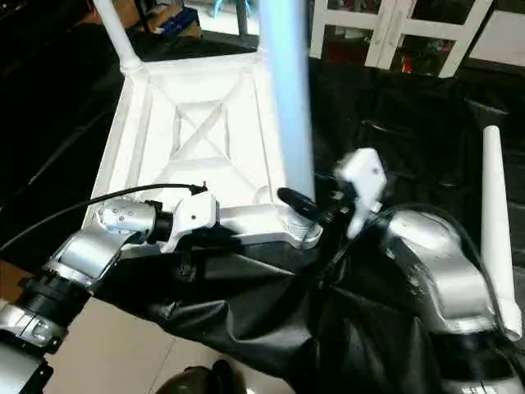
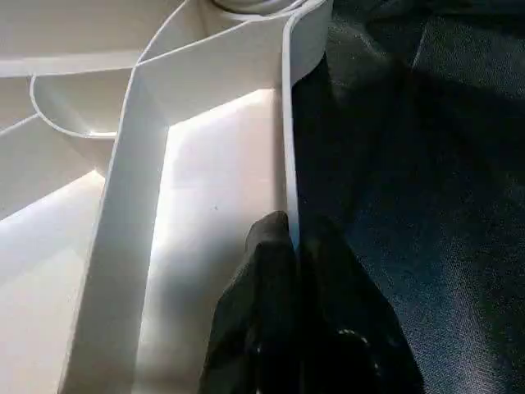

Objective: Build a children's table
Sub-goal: Insert table leg to table base

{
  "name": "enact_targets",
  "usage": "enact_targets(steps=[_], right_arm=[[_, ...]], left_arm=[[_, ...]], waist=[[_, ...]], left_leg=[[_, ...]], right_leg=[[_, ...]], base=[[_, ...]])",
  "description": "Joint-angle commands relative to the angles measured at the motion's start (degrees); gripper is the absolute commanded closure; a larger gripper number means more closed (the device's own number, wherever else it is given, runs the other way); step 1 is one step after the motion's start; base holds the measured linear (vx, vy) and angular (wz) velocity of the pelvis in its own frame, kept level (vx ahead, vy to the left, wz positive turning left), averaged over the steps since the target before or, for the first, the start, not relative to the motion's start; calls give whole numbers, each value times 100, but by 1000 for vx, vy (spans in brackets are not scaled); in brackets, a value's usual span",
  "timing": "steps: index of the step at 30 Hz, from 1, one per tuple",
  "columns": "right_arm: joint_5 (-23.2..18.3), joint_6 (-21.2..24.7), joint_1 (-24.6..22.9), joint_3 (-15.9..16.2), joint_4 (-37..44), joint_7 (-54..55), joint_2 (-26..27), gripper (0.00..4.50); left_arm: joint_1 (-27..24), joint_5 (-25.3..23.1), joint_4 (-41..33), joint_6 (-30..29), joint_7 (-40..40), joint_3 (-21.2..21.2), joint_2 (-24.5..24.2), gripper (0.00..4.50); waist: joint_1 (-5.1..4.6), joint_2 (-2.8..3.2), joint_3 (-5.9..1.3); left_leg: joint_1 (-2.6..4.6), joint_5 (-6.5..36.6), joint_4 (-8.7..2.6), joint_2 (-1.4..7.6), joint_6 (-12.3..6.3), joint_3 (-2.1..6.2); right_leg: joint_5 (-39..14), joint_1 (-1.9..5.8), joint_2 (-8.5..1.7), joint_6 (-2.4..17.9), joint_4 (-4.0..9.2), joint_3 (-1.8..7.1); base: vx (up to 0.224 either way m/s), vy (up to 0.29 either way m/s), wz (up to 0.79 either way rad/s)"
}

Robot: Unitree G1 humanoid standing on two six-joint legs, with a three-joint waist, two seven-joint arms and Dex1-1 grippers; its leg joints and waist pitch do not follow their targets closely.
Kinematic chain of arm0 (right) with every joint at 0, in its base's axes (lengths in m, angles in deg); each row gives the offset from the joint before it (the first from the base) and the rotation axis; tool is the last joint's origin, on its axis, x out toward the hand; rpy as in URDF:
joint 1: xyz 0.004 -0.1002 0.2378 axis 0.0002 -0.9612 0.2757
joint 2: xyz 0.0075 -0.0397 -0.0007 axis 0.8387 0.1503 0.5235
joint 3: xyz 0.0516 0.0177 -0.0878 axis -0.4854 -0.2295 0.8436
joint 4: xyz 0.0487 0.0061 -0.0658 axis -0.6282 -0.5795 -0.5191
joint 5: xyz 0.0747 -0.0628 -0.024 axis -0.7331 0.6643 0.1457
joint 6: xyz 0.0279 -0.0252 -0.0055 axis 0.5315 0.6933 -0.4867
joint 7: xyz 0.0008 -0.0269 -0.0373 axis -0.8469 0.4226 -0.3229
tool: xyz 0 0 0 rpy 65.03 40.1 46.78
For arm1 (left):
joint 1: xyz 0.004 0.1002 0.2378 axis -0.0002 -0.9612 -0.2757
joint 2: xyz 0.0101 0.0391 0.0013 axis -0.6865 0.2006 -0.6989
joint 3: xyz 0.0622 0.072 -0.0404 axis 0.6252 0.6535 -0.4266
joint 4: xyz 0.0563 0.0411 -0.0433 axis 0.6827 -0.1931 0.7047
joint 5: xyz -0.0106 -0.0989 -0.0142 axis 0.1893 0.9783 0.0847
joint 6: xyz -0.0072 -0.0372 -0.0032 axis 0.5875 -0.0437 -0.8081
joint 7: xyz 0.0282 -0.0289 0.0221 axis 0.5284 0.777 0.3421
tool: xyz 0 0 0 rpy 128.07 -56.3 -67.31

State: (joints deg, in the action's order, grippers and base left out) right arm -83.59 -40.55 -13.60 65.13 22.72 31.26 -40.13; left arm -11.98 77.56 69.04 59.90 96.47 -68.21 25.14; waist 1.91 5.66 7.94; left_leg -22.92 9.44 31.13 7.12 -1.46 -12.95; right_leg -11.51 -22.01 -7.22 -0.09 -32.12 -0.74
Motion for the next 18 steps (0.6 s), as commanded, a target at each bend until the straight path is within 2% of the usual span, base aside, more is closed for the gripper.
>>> enact_targets(steps=[1, 5, 6, 9, 12, 14, 17, 18], right_arm=[[254, 165, -101, 423, -436, -68, 102, 264], [304, 64, -52, 445, -452, -137, 138, 264], [279, 16, -143, 437, -339, -184, 108, 264], [253, -77, -344, 381, -169, -222, 43, 264], [151, -242, -659, 141, 1, -171, 46, 264], [129, -319, -778, 67, 70, -150, 47, 264], [106, -528, -1024, -77, 186, -115, 48, 264], [98, -571, -1074, -103, 210, -116, 47, 264]], left_arm=[[-40, -163, 65, -19, 23, 231, 7, 446], [-54, -164, 41, -29, 12, 224, 2, 446], [-68, -174, 24, -32, -14, 211, 1, 446], [-76, -181, 18, -35, -38, 201, -4, 446], [-81, -170, 6, -46, -38, 187, -11, 446], [-80, -171, 15, -40, -34, 186, -15, 446], [-70, -171, 31, -30, -24, 186, -16, 446], [-65, -172, 38, -25, -20, 188, -17, 446]], waist=[[-5, -69, -297], [6, -74, -305], [15, -105, -320], [29, -114, -310], [45, -95, -306], [59, -104, -316], [76, -69, -301], [81, -73, -301]], left_leg=[[225, 1304, -411, 568, -317, 283], [223, 1176, -395, 571, -383, 277], [214, 1051, -377, 573, -462, 279], [208, 1049, -378, 584, -546, 274], [208, 1036, -375, 584, -577, 276], [222, 1030, -370, 587, -594, 274], [214, 1079, -376, 586, -591, 279], [221, 1133, -382, 589, -567, 279]], right_leg=[[-314, 56, -183, 1417, 243, 97], [-96, 66, -181, 1440, 225, 98], [44, 81, -197, 1465, 205, 99], [-33, 78, -201, 1440, 222, 102], [-57, 69, -201, 1419, 224, 101], [-23, 70, -199, 1414, 226, 101], [-64, 67, -201, 1401, 234, 98], [-101, 66, -197, 1386, 242, 96]], base=[[0, 0, 0], [0, 0, 0], [0, 0, 0], [0, 0, 0], [0, 0, 0], [0, 0, 0], [0, 0, 0], [0, 0, 0]])
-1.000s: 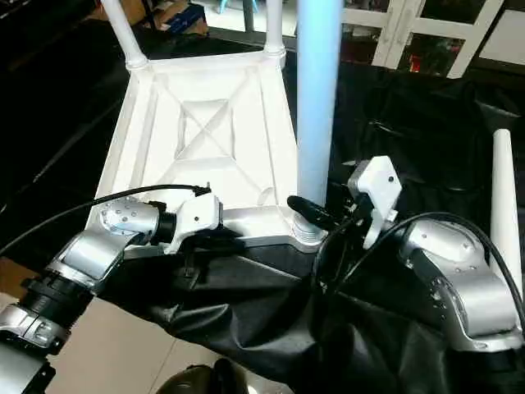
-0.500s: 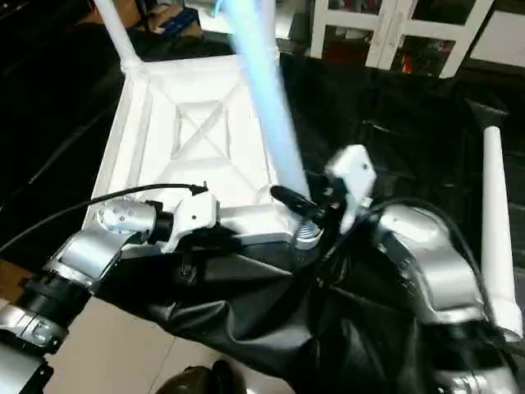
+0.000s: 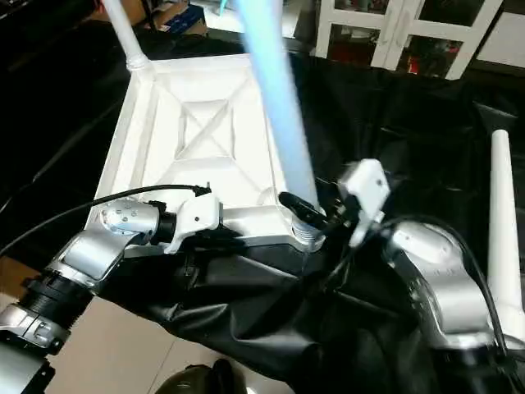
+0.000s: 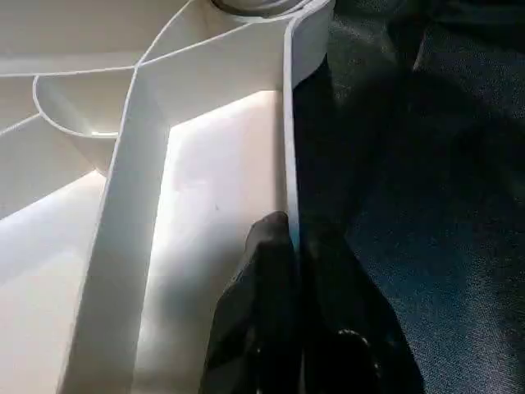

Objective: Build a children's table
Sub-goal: Insert table leg to table base

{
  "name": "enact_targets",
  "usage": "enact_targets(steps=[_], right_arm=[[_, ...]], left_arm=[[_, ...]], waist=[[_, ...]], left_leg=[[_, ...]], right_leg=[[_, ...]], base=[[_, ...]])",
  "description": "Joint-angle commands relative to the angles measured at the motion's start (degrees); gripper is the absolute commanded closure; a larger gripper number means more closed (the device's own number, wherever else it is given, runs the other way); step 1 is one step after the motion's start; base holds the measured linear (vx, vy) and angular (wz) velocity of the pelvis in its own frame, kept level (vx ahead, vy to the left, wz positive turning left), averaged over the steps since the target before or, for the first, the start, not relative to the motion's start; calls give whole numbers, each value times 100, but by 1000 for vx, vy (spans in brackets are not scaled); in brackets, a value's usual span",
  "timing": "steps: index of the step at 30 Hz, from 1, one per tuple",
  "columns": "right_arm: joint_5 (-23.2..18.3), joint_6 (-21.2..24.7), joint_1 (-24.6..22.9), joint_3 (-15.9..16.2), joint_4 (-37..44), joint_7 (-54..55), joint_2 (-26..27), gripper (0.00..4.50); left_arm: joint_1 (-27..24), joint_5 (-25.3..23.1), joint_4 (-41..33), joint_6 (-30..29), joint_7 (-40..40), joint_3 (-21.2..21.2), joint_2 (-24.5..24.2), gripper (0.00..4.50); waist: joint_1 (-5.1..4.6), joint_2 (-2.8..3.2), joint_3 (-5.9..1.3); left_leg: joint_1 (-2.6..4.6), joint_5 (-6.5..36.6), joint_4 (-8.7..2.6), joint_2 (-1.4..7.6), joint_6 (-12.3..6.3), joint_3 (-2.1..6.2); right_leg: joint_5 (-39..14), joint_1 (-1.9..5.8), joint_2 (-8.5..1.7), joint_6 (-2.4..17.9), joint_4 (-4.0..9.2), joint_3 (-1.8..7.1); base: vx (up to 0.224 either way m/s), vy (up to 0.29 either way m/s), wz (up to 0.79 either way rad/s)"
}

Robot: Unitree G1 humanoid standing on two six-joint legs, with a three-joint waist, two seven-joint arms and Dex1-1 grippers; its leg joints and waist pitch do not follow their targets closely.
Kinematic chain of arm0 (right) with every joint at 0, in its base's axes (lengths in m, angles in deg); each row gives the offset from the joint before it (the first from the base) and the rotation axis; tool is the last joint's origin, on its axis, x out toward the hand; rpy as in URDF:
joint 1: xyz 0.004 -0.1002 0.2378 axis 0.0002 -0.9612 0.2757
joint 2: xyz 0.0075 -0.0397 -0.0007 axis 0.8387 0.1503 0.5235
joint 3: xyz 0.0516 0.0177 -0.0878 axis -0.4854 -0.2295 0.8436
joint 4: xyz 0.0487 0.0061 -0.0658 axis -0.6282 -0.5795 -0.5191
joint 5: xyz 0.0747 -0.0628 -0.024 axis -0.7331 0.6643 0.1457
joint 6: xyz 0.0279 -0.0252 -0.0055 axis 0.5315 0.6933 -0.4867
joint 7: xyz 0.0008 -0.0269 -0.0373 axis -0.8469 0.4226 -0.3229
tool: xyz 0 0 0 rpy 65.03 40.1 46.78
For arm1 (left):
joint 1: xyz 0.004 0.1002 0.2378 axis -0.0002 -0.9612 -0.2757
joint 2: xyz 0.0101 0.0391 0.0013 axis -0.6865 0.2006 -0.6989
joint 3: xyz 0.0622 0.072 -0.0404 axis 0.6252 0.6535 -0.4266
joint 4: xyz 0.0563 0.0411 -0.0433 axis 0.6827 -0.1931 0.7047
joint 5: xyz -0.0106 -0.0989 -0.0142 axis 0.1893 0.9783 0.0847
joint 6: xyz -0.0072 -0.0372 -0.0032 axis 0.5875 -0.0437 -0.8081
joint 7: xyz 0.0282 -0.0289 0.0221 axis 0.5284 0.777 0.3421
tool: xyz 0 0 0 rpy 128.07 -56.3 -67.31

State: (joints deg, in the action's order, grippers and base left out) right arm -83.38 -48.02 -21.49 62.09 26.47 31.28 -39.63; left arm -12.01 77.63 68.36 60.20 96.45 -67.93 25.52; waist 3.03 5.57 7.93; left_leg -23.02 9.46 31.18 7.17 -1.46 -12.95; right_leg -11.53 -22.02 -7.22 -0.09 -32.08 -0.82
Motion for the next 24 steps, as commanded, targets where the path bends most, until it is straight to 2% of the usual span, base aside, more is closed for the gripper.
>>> enact_targets(steps=[1, 2, 3, 4, 5, 8, 12, 15, 20, 24], right_arm=[[54, 122, -356, 170, -123, -131, -7, 264], [15, 91, -441, 156, -67, -179, -23, 264], [-7, 77, -495, 152, -26, -211, -29, 264], [-7, 77, -495, 152, -26, -211, -29, 264], [-28, 73, -547, 159, 19, -249, -40, 264], [53, -74, -795, 391, 265, -494, -138, 264], [112, -148, -899, 517, 280, -547, -159, 264], [144, -102, -918, 549, 249, -525, -160, 264], [338, 241, -622, 599, -107, -230, -124, 264], [339, 393, -372, 569, -401, -127, -15, 264]], left_arm=[[-49, -179, 127, -48, -19, 162, -47, 446], [-36, -183, 150, -38, -22, 165, -40, 446], [-25, -184, 168, -29, -23, 165, -38, 446], [-25, -184, 168, -29, -23, 165, -38, 446], [-13, -184, 184, -24, -23, 165, -33, 446], [24, -196, 215, -17, -41, 168, -9, 446], [35, -200, 236, -5, -66, 167, -6, 446], [34, -201, 238, -7, -72, 166, -6, 446], [38, -209, 252, 0, -52, 166, 2, 446], [43, -214, 260, 4, -53, 174, 12, 446]], waist=[[-23, -70, -302], [-19, -70, -303], [-9, -45, -301], [-3, -61, -299], [1, -50, -301], [14, -54, -300], [12, -63, -291], [10, -66, -295], [-5, -54, -286], [-19, -54, -288]], left_leg=[[233, 1121, -388, 581, -559, 285], [235, 1112, -386, 580, -560, 283], [239, 1110, -384, 582, -558, 282], [234, 1100, -386, 579, -562, 283], [235, 1106, -385, 577, -557, 284], [237, 1158, -391, 585, -535, 289], [232, 1316, -407, 585, -492, 292], [233, 1253, -402, 584, -500, 296], [226, 1262, -407, 576, -492, 299], [237, 1420, -424, 576, -376, 299]], right_leg=[[-75, 71, -188, 1385, 232, 100], [-55, 69, -186, 1387, 232, 100], [-38, 64, -189, 1381, 232, 102], [11, 68, -183, 1386, 229, 98], [3, 71, -185, 1387, 230, 96], [-16, 75, -189, 1348, 235, 97], [-234, 71, -203, 1341, 257, 101], [-182, 71, -196, 1333, 252, 101], [-203, 72, -190, 1356, 249, 94], [-409, 66, -191, 1353, 260, 100]], base=[[0, 0, 0], [0, 0, 0], [0, 0, 0], [0, 0, 0], [0, 0, 0], [0, 0, 0], [0, 0, 0], [0, 0, 0], [0, 0, 0], [0, 0, 0]])
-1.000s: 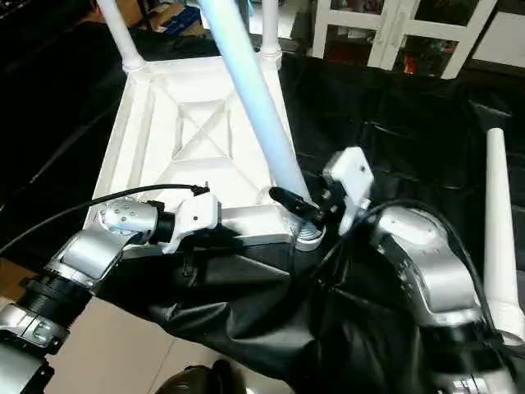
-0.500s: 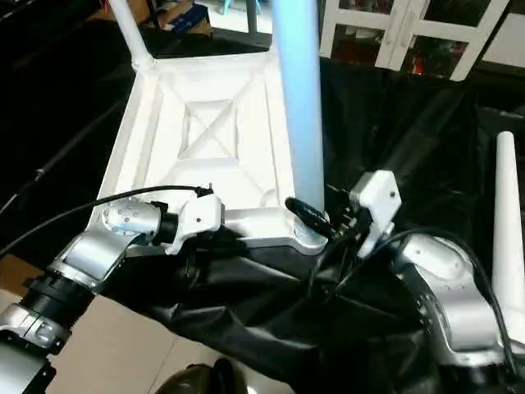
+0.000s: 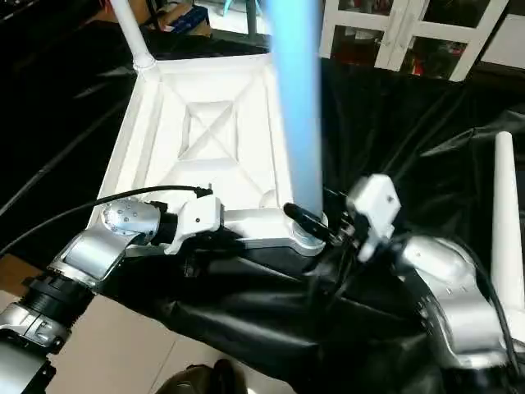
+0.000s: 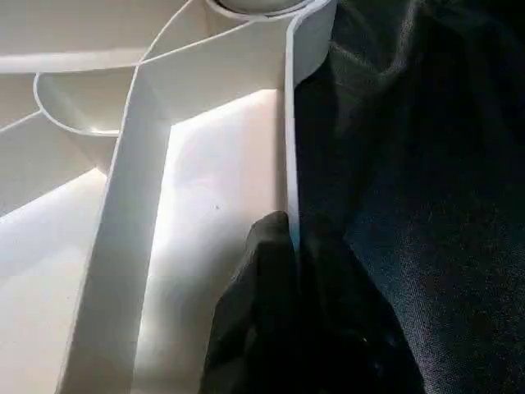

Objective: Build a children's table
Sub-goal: Insert table leg to table base

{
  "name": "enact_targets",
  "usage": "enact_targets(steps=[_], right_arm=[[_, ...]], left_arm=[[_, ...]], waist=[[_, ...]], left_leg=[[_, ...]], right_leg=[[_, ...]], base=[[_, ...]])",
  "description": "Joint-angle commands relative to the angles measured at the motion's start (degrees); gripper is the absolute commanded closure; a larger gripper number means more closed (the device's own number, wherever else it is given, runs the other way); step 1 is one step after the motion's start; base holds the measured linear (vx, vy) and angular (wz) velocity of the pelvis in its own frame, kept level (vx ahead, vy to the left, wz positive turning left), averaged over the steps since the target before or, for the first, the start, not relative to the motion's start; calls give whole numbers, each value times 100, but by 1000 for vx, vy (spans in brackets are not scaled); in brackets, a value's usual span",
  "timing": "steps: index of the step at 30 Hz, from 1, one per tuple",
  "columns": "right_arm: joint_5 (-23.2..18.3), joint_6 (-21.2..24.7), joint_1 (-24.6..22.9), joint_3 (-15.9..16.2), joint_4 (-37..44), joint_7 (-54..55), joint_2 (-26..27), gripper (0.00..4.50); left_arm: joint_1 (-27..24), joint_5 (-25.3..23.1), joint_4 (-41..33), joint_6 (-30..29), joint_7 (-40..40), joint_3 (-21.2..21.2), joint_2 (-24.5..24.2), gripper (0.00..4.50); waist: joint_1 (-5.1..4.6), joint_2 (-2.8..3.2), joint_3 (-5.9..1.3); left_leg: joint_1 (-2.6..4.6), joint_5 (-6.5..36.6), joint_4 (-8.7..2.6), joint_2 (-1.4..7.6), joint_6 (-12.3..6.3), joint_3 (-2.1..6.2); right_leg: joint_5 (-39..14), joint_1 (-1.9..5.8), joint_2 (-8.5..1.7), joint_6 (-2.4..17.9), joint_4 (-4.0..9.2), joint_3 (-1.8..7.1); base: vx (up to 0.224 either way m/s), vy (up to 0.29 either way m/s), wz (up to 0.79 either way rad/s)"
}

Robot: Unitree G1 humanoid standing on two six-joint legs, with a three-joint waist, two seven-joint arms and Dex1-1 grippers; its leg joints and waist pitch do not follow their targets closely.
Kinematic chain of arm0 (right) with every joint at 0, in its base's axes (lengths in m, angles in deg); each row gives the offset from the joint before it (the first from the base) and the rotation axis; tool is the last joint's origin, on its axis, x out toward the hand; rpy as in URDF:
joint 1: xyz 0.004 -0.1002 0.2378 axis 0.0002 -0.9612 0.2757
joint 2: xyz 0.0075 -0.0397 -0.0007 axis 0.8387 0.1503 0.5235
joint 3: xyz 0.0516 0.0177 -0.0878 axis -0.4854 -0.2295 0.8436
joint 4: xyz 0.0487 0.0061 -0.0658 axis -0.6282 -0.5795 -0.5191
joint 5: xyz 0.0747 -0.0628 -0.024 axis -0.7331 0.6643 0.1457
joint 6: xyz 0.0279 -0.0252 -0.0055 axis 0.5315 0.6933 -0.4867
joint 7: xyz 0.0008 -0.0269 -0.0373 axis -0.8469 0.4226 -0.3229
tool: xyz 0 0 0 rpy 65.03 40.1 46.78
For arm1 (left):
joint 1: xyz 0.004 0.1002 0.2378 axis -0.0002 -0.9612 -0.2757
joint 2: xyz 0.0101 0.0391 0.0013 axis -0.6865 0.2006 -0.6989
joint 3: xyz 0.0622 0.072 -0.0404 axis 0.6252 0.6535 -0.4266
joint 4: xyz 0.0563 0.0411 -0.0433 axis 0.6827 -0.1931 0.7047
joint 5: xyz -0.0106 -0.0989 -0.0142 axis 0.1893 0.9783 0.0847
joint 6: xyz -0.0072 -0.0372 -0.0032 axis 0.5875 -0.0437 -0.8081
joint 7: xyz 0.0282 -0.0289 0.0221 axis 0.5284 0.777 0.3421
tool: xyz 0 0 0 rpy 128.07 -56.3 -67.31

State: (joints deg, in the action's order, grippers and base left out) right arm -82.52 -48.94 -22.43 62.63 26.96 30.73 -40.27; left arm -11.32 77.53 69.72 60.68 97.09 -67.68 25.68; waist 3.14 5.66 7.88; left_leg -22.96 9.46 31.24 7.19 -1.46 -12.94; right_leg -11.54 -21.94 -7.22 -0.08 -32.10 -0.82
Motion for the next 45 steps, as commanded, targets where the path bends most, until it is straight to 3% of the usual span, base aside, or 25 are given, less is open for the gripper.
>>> enact_targets(steps=[1, 8, 15, 19, 26, 35, 41, 42, 45], right_arm=[[246, 502, -246, 502, -494, -56, 67, 264], [92, 635, -204, 264, -812, 104, 156, 264], [-173, 459, -703, -138, -658, 203, 269, 264], [-347, 350, -869, -337, -601, 266, 367, 264], [-608, 142, -1207, -593, -460, 354, 624, 264], [-108, -37, -1495, -130, -444, 231, 414, 264], [361, 122, -1420, 327, -515, 130, 95, 264], [384, 132, -1416, 355, -520, 121, 77, 264], [471, 313, -1400, 526, -556, 74, -39, 264]], left_arm=[[-25, -203, 124, -45, -119, 149, -3, 446], [-30, -201, 112, -56, -139, 127, -21, 446], [-35, -211, 104, -60, -137, 120, -16, 446], [-20, -212, 133, -42, -128, 124, -10, 446], [7, -216, 182, -6, -133, 134, 4, 446], [-1, -205, 173, -8, -130, 148, -9, 446], [-7, -210, 174, -5, -128, 158, -7, 446], [-7, -211, 174, -5, -128, 158, -7, 446], [-11, -213, 172, -6, -132, 158, -9, 446]], waist=[[-35, -68, -281], [-37, -96, -291], [-8, -79, -286], [-8, -50, -271], [-2, -58, -268], [-4, -62, -258], [-33, -81, -220], [-48, -76, -188], [-63, -94, -195]], left_leg=[[231, 1423, -434, 578, -368, 297], [231, 1482, -442, 582, -315, 295], [229, 1550, -446, 587, -312, 296], [247, 1778, -476, 587, -202, 295], [238, 1967, -501, 585, -83, 310], [225, 1954, -512, 581, -37, 317], [234, 2395, -552, 589, 103, 341], [244, 2674, -572, 589, 191, 353], [276, 2975, -595, 592, 355, 387]], right_leg=[[-417, 53, -190, 1348, 265, 103], [-438, 49, -193, 1314, 268, 109], [-400, 43, -202, 1288, 280, 115], [-603, 18, -193, 1244, 309, 116], [-753, 14, -201, 1164, 330, 116], [-713, 16, -194, 1058, 333, 112], [-1397, -11, -213, 913, 402, 135], [-1752, -31, -220, 846, 433, 146], [-2091, -44, -222, 702, 469, 167]], base=[[0, 0, 0], [0, 0, 0], [0, 0, 0], [0, 0, 0], [0, 0, 0], [0, 0, 0], [0, 0, 0], [0, 0, 0], [0, 0, 0]])
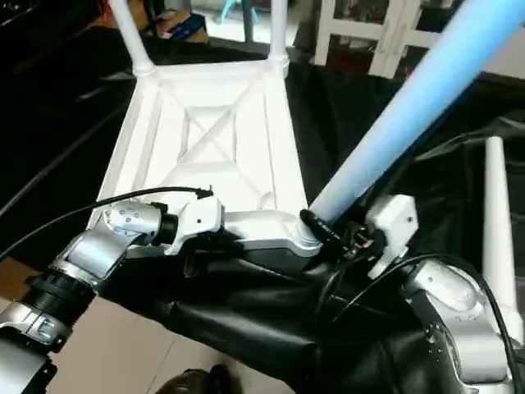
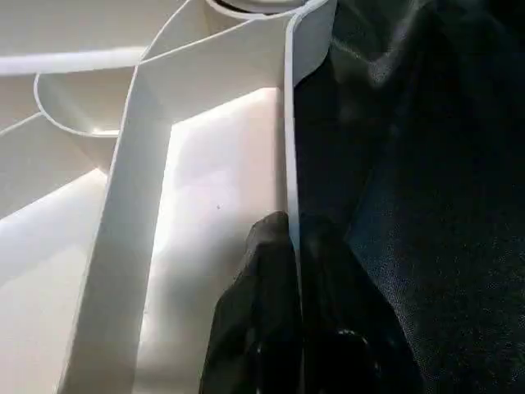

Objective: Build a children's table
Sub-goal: Insert table leg to table base

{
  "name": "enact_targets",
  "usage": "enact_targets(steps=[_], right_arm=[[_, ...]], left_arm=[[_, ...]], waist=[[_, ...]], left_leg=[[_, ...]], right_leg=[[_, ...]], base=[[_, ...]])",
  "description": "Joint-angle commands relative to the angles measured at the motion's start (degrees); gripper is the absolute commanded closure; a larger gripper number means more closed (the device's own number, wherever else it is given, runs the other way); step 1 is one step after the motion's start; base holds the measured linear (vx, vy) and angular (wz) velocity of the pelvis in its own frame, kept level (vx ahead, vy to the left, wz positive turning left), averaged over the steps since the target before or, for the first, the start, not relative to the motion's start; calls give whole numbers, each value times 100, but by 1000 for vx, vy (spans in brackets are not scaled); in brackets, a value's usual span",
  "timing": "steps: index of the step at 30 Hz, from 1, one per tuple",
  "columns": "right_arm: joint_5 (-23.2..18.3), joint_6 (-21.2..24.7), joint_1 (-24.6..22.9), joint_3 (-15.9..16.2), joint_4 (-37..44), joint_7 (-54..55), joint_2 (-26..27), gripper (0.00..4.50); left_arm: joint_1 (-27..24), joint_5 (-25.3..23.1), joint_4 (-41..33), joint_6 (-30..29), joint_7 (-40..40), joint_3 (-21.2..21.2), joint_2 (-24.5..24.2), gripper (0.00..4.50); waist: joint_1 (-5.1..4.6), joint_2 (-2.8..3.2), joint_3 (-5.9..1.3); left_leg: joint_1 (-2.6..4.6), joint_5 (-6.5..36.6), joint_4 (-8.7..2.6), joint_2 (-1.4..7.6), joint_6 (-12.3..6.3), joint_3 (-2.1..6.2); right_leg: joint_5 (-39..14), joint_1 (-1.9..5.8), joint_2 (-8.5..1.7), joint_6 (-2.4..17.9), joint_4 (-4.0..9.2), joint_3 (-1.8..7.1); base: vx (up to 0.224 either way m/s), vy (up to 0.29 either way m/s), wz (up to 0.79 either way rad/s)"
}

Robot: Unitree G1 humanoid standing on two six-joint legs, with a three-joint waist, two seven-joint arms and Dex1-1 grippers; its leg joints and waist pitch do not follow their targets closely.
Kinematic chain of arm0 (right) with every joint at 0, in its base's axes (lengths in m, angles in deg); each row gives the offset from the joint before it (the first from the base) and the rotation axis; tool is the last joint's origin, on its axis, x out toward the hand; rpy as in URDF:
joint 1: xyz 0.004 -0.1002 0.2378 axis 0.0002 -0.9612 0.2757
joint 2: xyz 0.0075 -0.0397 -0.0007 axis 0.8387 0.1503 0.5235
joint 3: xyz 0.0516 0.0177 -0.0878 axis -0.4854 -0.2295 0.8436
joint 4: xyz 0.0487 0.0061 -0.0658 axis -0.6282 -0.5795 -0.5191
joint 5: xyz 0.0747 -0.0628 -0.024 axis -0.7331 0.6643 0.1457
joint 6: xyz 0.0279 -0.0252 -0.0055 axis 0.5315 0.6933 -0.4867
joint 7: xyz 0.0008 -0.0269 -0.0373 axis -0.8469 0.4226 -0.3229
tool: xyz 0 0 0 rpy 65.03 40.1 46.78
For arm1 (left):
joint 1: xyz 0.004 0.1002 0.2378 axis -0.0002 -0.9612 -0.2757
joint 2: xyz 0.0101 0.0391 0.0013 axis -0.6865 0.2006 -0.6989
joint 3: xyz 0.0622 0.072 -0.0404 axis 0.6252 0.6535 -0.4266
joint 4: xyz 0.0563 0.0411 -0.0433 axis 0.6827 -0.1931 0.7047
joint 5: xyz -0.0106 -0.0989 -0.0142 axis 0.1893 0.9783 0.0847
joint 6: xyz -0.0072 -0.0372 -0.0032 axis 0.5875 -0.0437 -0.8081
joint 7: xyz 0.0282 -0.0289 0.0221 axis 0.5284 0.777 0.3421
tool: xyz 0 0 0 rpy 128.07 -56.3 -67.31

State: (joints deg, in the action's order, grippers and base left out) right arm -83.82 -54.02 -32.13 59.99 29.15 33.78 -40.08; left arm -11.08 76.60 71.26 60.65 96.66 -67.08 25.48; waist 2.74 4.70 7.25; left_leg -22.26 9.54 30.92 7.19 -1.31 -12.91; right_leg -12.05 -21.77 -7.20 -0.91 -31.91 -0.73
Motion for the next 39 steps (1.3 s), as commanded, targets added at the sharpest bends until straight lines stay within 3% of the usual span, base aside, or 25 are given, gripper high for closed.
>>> enact_targets(steps=[1, 4, 8, 10, 14, 15, 17, 18, 19, 21, 22, 23, 25, 30, 36, 39], right_arm=[[628, 872, -401, 855, -841, -234, -86, 264], [609, 892, -337, 860, -915, -216, -63, 264], [645, 1012, 2, 926, -1091, -222, -75, 264], [679, 1148, 347, 1020, -1232, -305, -118, 264], [787, 1295, 877, 1186, -1518, -411, -173, 264], [806, 1318, 949, 1220, -1563, -434, -184, 264], [832, 1373, 1038, 1285, -1621, -485, -205, 264], [839, 1409, 1065, 1330, -1642, -533, -218, 264], [839, 1409, 1065, 1330, -1642, -533, -218, 264], [874, 1463, 1105, 1408, -1728, -574, -210, 264], [892, 1458, 1111, 1433, -1789, -559, -197, 264], [904, 1448, 1101, 1440, -1822, -533, -185, 264], [892, 1447, 1068, 1403, -1848, -488, -151, 264], [626, 1458, 724, 953, -2007, -175, 20, 264], [539, 1486, 438, 839, -2004, -69, 34, 264], [539, 1454, 255, 749, -1899, -19, 35, 264]], left_arm=[[-38, -121, 17, -4, -87, 98, 8, 446], [-40, -120, 17, -4, -84, 100, 4, 446], [-24, -114, 34, 3, -64, 111, 5, 446], [-39, -103, -3, -6, -40, 118, 17, 446], [-88, -104, -75, -11, -35, 144, 22, 446], [-99, -105, -92, -16, -41, 149, 22, 446], [-116, -107, -115, -20, -48, 155, 21, 446], [-126, -106, -128, -24, -55, 156, 17, 446], [-126, -106, -128, -24, -55, 156, 17, 446], [-147, -116, -150, -31, -77, 144, 9, 446], [-156, -126, -158, -34, -92, 132, 7, 446], [-168, -133, -172, -38, -106, 123, 4, 446], [-182, -136, -189, -45, -120, 113, 0, 446], [-247, -128, -254, -51, -135, 88, -36, 446], [-250, -132, -256, -61, -138, 86, -16, 446], [-228, -132, -251, -69, -146, 89, -2, 446]], waist=[[-23, 3, -140], [-36, -5, -143], [-77, 7, -135], [-94, 14, -120], [-117, 9, -98], [-127, -26, -98], [-112, -1, -96], [-120, -58, -110], [-117, -21, -111], [-126, -14, -126], [-128, -15, -124], [-129, -76, -124], [-110, -38, -122], [-89, -4, -118], [-73, 1, -132], [-74, -9, -124]], left_leg=[[218, 2966, -566, 594, 361, 386], [215, 2962, -570, 589, 358, 376], [188, 2946, -577, 586, 336, 389], [211, 3085, -583, 587, 376, 390], [228, 3350, -596, 587, 492, 417], [229, 3413, -603, 584, 528, 423], [249, 3450, -608, 592, 563, 422], [255, 3430, -606, 596, 564, 415], [229, 3336, -621, 601, 570, 422], [208, 3253, -629, 600, 577, 421], [211, 3255, -631, 599, 578, 414], [225, 3285, -627, 598, 570, 396], [257, 3374, -625, 596, 590, 384], [290, 3536, -638, 598, 664, 395], [265, 3363, -638, 598, 646, 378], [278, 3582, -653, 598, 692, 388]], right_leg=[[-1958, -64, -218, 780, 453, 158], [-1798, -64, -208, 830, 450, 157], [-1731, -44, -205, 931, 427, 147], [-1878, -68, -201, 927, 439, 148], [-2348, -111, -208, 820, 463, 158], [-2430, -113, -202, 782, 470, 153], [-2419, -138, -206, 743, 482, 169], [-2287, -138, -193, 761, 479, 165], [-2084, -112, -191, 777, 454, 161], [-1803, -89, -179, 822, 427, 144], [-1752, -94, -174, 832, 429, 143], [-1750, -111, -170, 837, 446, 147], [-1869, -138, -182, 825, 464, 164], [-1964, -168, -173, 740, 487, 170], [-1526, -136, -160, 785, 465, 162], [-1760, -151, -155, 727, 484, 157]], base=[[0, 0, 0], [0, 0, 0], [0, 0, 0], [0, 0, 0], [0, 0, 0], [0, 0, 0], [0, 0, 0], [0, 0, 0], [0, 0, 0], [0, 0, 0], [0, 0, 0], [0, 0, 0], [0, 0, 0], [0, 0, 0], [0, 0, 0], [0, 0, 0]])
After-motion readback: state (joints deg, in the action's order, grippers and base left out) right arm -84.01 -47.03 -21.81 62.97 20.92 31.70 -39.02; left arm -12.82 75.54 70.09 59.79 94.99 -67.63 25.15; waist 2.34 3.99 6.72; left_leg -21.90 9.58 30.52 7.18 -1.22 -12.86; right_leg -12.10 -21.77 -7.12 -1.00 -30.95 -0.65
